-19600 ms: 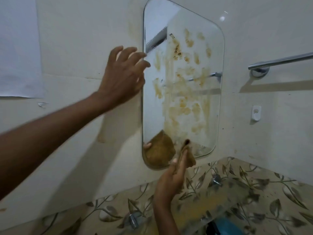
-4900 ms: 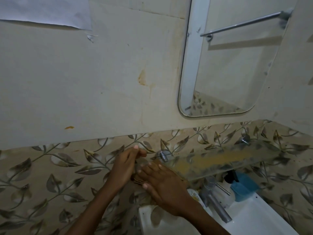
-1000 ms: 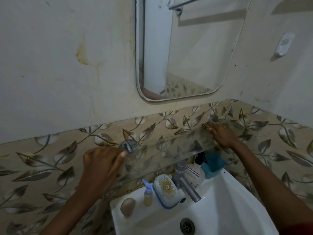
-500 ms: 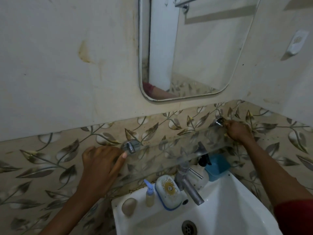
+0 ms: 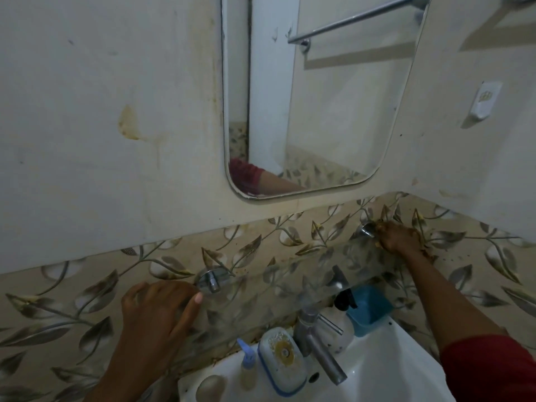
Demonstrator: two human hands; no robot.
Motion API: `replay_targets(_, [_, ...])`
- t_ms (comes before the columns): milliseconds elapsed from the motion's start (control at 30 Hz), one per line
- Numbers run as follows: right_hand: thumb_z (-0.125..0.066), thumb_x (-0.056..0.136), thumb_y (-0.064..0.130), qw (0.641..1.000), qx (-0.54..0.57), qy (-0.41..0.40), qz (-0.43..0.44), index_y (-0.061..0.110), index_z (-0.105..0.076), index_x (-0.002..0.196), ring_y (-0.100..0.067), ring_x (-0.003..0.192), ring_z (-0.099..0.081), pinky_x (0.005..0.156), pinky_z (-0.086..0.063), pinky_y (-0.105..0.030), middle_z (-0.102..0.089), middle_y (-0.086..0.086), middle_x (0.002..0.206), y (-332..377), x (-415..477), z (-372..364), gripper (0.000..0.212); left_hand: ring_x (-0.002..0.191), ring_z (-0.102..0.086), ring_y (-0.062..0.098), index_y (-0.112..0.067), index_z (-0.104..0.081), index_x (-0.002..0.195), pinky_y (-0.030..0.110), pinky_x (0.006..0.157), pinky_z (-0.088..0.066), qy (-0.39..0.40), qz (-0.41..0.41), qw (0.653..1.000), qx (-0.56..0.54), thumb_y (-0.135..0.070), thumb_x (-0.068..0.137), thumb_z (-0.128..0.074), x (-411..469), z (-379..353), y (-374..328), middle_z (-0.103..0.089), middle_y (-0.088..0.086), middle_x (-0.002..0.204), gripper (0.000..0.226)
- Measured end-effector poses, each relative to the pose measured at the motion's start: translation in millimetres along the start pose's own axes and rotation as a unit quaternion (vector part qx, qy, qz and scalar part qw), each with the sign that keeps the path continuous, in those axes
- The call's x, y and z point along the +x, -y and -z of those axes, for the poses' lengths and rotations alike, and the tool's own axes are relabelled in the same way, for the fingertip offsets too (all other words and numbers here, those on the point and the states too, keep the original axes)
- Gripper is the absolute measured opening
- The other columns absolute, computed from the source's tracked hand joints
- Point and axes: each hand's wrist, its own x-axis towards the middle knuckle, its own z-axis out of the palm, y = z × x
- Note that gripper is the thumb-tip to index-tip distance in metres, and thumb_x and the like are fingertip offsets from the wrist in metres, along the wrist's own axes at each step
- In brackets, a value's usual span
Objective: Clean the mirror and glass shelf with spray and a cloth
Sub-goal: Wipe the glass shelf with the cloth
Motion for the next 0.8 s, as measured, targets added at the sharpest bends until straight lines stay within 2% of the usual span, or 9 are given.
replay_targets(133, [-0.039,0.092,0.028,0.998,-0.055,0.013,-0.026,0.013,-0.044,0.134,-0.038,0.125,-0.046,0.107,-0.034,-0.053,-0.048,-0.019,0.138,12.1,-12.3,-4.4,0.045,0.092,-0.060,0.015,-0.038,-0.062,0.084,0.025,0.084,-0.014,-0.005,-0.013,1.000,-0.013,-0.050,0.087,-0.026,-1.2,-1.6,2.0,-0.060,-0.020,0.086,0.039])
replay_targets(200, [-0.037,0.091,0.026,0.997,-0.026,0.007,-0.067,0.011,-0.045,0.132,-0.038,0.127,-0.043,0.110,-0.029,-0.053,-0.046,-0.020,0.140,23.8,-21.7,-11.4,0.045,0.094,-0.059,0.014,-0.039,-0.061,0.084,0.028,0.085,-0.016,0.000,-0.014,1.000,-0.020,-0.052,0.088,-0.024,-1.5,-2.0,2.7,-0.061,-0.020,0.087,0.040])
replay_targets(300, [-0.030,0.093,0.030,0.991,0.038,-0.004,-0.127,0.007,-0.035,0.140,-0.037,0.139,-0.026,0.116,-0.010,-0.055,-0.031,-0.018,0.151,45.8,-41.5,-17.7,0.052,0.093,-0.059,0.016,-0.037,-0.062,0.085,0.030,0.084,-0.017,0.000,-0.020,1.000,-0.023,-0.051,0.088,-0.024,-0.5,-1.7,2.9,-0.064,-0.017,0.088,0.041])
replay_targets(367, [-0.030,0.094,0.032,0.992,0.036,-0.014,-0.117,0.007,-0.030,0.142,-0.036,0.140,-0.025,0.116,-0.011,-0.055,-0.029,-0.019,0.152,58.2,-56.6,-20.3,0.055,0.088,-0.060,0.016,-0.035,-0.063,0.083,0.025,0.078,-0.015,-0.006,-0.029,0.999,-0.031,-0.049,0.088,-0.026,0.5,-0.4,1.5,-0.064,-0.016,0.085,0.040])
replay_targets(467, [-0.028,0.096,0.031,0.998,0.032,-0.020,-0.045,0.013,-0.032,0.142,-0.034,0.139,-0.027,0.115,-0.012,-0.055,-0.030,-0.017,0.151,78.6,-74.8,-21.0,0.050,0.083,-0.057,0.012,-0.035,-0.062,0.080,0.023,0.075,-0.012,-0.007,-0.034,0.998,-0.049,-0.048,0.088,-0.027,0.9,1.3,0.4,-0.063,-0.016,0.080,0.038])
replay_targets(567, [-0.026,0.098,0.034,0.997,0.025,-0.004,0.069,0.014,-0.034,0.140,-0.031,0.138,-0.028,0.115,-0.014,-0.052,-0.033,-0.012,0.151,91.8,-89.4,-20.7,0.047,0.087,-0.054,0.012,-0.036,-0.062,0.082,0.023,0.078,-0.011,-0.004,-0.033,0.998,-0.049,-0.050,0.087,-0.026,0.1,1.0,2.4,-0.062,-0.016,0.084,0.039])
replay_targets(700, [-0.031,0.100,0.037,0.970,0.074,0.009,0.233,0.029,-0.031,0.144,-0.015,0.142,-0.025,0.116,-0.011,-0.039,-0.030,0.002,0.154,62.7,-105.6,-25.7,0.045,0.092,-0.056,0.016,-0.037,-0.061,0.083,0.026,0.080,-0.013,0.002,-0.026,0.999,-0.044,-0.050,0.086,-0.027,0.1,-0.7,3.5,-0.062,-0.017,0.087,0.036])
replay_targets(767, [-0.037,0.099,0.032,0.955,0.136,0.018,0.262,0.037,-0.036,0.137,-0.010,0.138,-0.028,0.114,-0.015,-0.036,-0.037,0.007,0.148,35.6,-105.0,-24.6,0.039,0.090,-0.059,0.017,-0.037,-0.061,0.083,0.027,0.078,-0.015,-0.004,-0.023,0.999,-0.049,-0.048,0.085,-0.029,-0.1,0.5,2.8,-0.061,-0.017,0.086,0.034])
replay_targets(800, [-0.039,0.099,0.029,0.955,0.163,0.020,0.246,0.037,-0.040,0.135,-0.012,0.136,-0.032,0.113,-0.021,-0.038,-0.041,0.005,0.146,22.7,-99.9,-22.5,0.036,0.088,-0.060,0.017,-0.036,-0.061,0.082,0.026,0.077,-0.015,-0.008,-0.024,0.998,-0.048,-0.047,0.085,-0.030,0.0,1.0,2.9,-0.061,-0.017,0.084,0.034])
